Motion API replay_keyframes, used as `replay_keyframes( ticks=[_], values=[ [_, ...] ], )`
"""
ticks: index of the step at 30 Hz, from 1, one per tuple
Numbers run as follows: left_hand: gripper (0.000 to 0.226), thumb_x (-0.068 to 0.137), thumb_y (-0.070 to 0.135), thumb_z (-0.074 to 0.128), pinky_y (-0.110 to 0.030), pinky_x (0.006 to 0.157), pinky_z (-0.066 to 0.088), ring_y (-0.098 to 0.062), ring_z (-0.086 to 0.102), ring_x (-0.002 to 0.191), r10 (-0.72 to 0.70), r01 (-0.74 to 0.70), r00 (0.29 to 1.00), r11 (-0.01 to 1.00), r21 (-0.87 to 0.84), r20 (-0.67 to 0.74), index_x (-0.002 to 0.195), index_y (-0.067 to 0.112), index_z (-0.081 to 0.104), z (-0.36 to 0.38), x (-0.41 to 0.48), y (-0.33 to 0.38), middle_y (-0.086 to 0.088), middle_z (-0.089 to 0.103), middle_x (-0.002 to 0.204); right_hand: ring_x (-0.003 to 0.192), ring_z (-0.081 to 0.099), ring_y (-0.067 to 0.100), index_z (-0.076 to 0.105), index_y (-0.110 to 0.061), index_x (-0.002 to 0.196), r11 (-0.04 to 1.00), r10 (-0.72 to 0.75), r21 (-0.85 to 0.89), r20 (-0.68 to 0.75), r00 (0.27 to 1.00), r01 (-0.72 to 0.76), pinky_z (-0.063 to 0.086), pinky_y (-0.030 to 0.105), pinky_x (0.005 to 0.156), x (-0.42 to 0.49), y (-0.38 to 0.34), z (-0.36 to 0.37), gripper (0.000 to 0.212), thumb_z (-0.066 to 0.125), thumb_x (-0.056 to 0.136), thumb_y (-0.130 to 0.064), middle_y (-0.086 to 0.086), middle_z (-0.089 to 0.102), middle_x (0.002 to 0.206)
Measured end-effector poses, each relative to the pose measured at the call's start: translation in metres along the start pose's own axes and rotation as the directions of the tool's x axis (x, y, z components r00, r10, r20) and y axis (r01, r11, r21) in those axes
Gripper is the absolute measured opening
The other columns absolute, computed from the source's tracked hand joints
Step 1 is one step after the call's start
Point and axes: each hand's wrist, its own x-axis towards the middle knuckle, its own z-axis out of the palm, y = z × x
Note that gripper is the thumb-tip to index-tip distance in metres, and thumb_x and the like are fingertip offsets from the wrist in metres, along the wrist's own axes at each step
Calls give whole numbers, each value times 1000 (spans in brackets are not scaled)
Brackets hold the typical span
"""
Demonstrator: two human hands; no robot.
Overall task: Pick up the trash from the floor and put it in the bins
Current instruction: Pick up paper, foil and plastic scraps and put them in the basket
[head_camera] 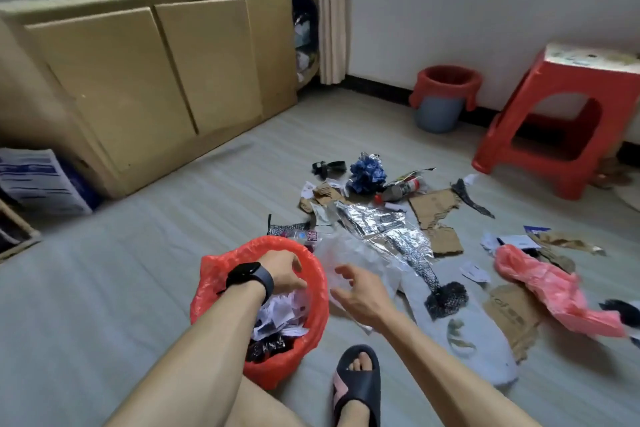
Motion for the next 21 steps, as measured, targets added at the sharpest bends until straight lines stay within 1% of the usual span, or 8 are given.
replay_keyframes(
  ticks=[1, 4, 8, 10, 14, 16, 18, 21],
  values=[
    [39, 82, 36, 68, -29, 82, 53, -20, 65, 100, 58, -58, 998, 998, 26, 3, 114, 14, 69, 0, 6, 24, -3, 70, 112, 124, 55, 19, 54, -17, 137, 999, 20, -31, -13, 1000, -20, 44, 32, 104, -6, 11, -14, 50, 62, 91, -33, 1, 57, 140],
    [39, 86, 39, 65, -31, 88, 52, -22, 63, 106, 198, -195, 980, 976, 101, -25, 116, 14, 67, -4, 17, 93, -3, 68, 116, 124, 54, 21, 54, -19, 137, 987, 97, -127, -31, 995, -100, 44, 33, 103, -23, 46, -54, 48, 60, 91, -34, 1, 58, 138],
    [23, 85, 37, 61, -33, 83, 53, -26, 64, 99, 384, -386, 922, 904, 184, 46, 94, 17, 69, 18, 26, 203, -4, 69, 98, 114, 60, 27, 61, -19, 124, 926, 310, -191, -101, 945, -324, 48, 32, 90, -69, 121, -120, 40, 59, 88, -35, 6, 65, 125],
    [24, 84, 34, 60, -33, 77, 56, -28, 65, 90, 446, -456, 890, 859, 232, 96, 94, 15, 71, 41, 24, 251, -7, 71, 96, 119, 57, 28, 58, -16, 129, 879, 420, -187, -134, 898, -439, 46, 32, 93, -103, 161, -150, 45, 59, 88, -34, 8, 62, 131],
    [16, 88, 21, 53, -34, 68, 51, -30, 60, 81, 556, -580, 810, 715, 391, 185, 94, 10, 64, 87, 14, 324, -13, 68, 102, 126, 52, 27, 52, -16, 136, 762, 609, -99, -224, 761, -640, 45, 33, 99, -174, 240, -195, 52, 58, 89, -36, 7, 56, 140],
    [23, 90, 22, 52, -36, 77, 53, -32, 62, 94, 578, -615, 783, 660, 431, 232, 106, 11, 64, 113, 14, 345, -13, 65, 113, 129, 51, 27, 50, -18, 139, 709, 673, -30, -270, 689, -705, 43, 33, 103, -205, 277, -208, 54, 59, 89, -36, 6, 56, 141],
    [32, 92, 26, 52, -37, 87, 52, -31, 61, 107, 565, -620, 781, 652, 437, 265, 120, 16, 62, 134, 20, 352, -11, 62, 121, 127, 52, 27, 50, -17, 138, 675, 712, 37, -296, 637, -737, 43, 32, 103, -228, 306, -212, 53, 60, 89, -35, 7, 57, 139],
    [35, 94, 27, 51, -36, 91, 50, -28, 59, 114, 526, -625, 781, 654, 426, 338, 127, 17, 58, 171, 29, 354, -10, 60, 128, 125, 54, 28, 47, -17, 141, 618, 774, 126, -274, 571, -776, 43, 30, 100, -256, 343, -205, 58, 63, 88, -33, 6, 57, 139]
  ],
)
